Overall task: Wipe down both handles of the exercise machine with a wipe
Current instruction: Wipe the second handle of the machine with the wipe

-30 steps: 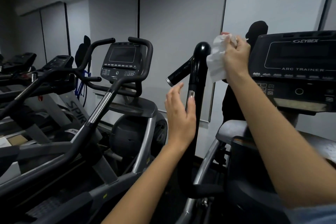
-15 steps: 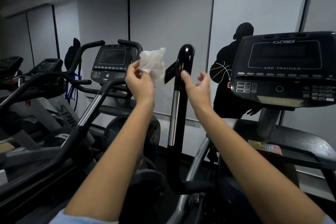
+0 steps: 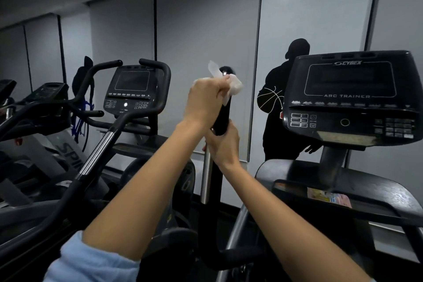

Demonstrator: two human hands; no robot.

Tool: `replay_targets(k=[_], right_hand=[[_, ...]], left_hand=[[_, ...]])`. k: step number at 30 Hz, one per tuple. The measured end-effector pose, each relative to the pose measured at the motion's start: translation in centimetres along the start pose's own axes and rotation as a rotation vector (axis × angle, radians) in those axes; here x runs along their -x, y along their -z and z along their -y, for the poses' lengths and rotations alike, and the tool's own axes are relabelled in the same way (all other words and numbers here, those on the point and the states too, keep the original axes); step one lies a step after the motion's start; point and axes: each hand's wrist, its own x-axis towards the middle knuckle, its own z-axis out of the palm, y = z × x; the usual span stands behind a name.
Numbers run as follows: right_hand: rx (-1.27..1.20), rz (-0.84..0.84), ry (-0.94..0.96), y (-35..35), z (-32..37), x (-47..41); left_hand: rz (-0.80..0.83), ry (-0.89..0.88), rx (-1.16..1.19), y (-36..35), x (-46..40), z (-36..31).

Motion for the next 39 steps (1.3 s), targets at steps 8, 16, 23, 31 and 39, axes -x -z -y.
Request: replay_targets(k=[8,16,23,31,39], right_hand=[[0.122,-0.042,0.075,0.1,-0.2,-0.1],[0.127,-0.035,0.096,0.3,-0.1,0.1],[0.097,-0.044,0.066,0.0,0.0,0.2],[0.121,-0.044,0.085,0.2,0.7,0.6],[0.109,-0.019,0.043,0.3,0.6,0.7]], left_hand=[[0.032,0.231,0.287,-0.6,-5.5,3.0],[-0.198,0.298,0.495,-0.7,-1.8,5.1],[-0.008,-0.047,0.346,-0.1,-2.4,2.9],[-0.020,0.042,0.237,-2.4,-6.4,4.3],[-0.108,-0.027,0.434,0.6,-5.1,3.4]])
